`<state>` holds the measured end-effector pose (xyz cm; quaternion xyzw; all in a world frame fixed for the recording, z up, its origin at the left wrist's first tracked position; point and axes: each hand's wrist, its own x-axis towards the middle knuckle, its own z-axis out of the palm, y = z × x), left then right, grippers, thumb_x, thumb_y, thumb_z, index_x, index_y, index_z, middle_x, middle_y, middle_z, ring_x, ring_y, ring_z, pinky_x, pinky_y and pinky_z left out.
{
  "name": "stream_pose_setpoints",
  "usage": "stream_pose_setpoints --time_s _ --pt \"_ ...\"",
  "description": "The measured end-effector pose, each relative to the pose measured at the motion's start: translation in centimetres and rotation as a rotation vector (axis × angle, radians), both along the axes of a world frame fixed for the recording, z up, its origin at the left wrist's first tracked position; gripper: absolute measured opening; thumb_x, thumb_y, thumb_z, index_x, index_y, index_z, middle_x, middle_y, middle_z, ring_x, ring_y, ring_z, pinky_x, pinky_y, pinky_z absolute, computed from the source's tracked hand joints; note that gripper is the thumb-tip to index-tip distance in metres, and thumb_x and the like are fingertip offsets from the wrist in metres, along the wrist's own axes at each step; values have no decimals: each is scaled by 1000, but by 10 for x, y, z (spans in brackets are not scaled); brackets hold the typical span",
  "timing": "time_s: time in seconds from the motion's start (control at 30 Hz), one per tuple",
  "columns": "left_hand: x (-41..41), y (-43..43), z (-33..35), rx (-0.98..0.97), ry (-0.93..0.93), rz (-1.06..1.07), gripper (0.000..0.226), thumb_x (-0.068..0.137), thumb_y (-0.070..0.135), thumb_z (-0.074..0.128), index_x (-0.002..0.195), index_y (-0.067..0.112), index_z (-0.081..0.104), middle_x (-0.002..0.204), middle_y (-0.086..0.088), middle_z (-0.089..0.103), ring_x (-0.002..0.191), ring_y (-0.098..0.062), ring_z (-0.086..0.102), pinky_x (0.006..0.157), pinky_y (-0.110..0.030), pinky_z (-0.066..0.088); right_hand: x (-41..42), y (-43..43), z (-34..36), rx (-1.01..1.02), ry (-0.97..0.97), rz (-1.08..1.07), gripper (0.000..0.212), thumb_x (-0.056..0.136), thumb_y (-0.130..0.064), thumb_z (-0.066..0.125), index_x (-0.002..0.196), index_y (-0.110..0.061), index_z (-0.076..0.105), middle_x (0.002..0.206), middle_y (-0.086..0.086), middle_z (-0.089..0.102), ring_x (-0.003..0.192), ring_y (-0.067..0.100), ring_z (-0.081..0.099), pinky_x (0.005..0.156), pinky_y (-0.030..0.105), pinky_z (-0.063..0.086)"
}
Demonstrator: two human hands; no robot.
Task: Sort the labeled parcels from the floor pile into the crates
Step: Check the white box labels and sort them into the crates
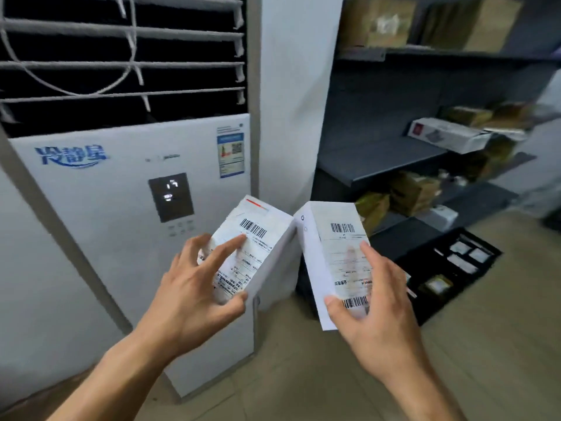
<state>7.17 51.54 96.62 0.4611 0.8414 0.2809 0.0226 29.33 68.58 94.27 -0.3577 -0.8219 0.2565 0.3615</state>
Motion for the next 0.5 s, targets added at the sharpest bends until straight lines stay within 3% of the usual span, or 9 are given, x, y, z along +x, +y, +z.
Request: stream_pose_setpoints --time_s 0.1,0.17,0.3,0.43,0.5 --pt "18 60 -7 -8 -15 -131 82 67 72 50 144 69 21 154 7 25 135 -26 39 106 -47 45 39 28 -7 -74 40 -61 90 74 -56 74 150 -48 28 132 -26 32 120 3 47 93 33 52" --pt "28 97 -13 -20 -8 -203 81 68 71 50 144 68 21 153 9 23 134 -25 40 105 -44 45 56 44 -16 -102 29 -129 88 73 -52 75 145 -56 24 137 -21 31 118 7 50 88 39 58" --pt "44 174 -33 -54 24 -323 85 69 71 52 147 64 17 151 11 22 130 -22 40 102 -41 48 82 79 -34 -170 -18 -293 92 69 -42 77 145 -56 27 136 -13 32 112 10 52 85 45 58" --pt "54 247 -59 -52 -35 -440 98 73 65 65 145 66 -2 150 15 15 131 -16 31 107 -40 43 97 116 -42 -232 -99 -451 89 61 -63 58 143 -58 23 132 -18 28 111 19 58 89 45 54" --pt "51 280 -69 -43 -62 -495 103 72 65 64 147 65 -5 148 17 18 129 -13 31 107 -39 42 98 137 -44 -261 -149 -518 89 65 -60 60 144 -57 19 135 -18 27 117 20 55 91 44 52"
